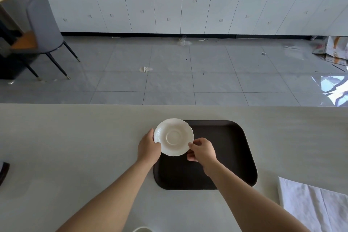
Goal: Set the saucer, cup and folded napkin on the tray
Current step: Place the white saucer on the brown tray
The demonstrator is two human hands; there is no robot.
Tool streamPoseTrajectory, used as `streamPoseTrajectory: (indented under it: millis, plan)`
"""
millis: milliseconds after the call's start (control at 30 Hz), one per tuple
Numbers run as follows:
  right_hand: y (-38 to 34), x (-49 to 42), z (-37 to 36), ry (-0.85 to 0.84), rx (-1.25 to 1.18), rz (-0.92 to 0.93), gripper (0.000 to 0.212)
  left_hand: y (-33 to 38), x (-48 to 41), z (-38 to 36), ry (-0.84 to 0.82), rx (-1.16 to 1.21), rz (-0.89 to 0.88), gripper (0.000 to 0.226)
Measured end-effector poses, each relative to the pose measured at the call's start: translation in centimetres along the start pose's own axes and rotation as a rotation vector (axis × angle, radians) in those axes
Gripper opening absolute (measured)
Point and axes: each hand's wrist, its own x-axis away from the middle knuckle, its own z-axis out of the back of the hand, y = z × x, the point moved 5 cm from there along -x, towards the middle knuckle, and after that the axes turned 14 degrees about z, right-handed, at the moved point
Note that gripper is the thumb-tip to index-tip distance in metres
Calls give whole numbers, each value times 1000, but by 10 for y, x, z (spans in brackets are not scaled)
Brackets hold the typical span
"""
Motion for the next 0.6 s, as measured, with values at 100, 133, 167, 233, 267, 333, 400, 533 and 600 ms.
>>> streamPoseTrajectory:
  millis: [100,133,167,233,267,333,400,533,600]
  plan:
    - [-7,4,5,41,203,77,12,-4,4,2,32,-131,-14,20]
    - [-10,6,7,57,265,101,13,-5,5,3,55,-208,-8,25]
    - [-13,9,9,67,304,128,13,-7,6,4,72,-284,-11,30]
    - [-17,14,9,67,337,189,13,-10,13,5,83,-393,-50,31]
    - [-19,17,9,63,364,224,14,-11,17,6,86,-431,-72,34]
    - [-24,25,7,49,421,288,19,-14,22,9,100,-490,-117,44]
    - [-29,35,4,19,443,327,21,-19,28,13,134,-559,-172,54]
    - [-35,60,-4,-69,450,365,14,-34,40,25,208,-753,-233,62]
    - [-37,75,-11,-107,466,387,9,-46,45,32,223,-807,-221,63]
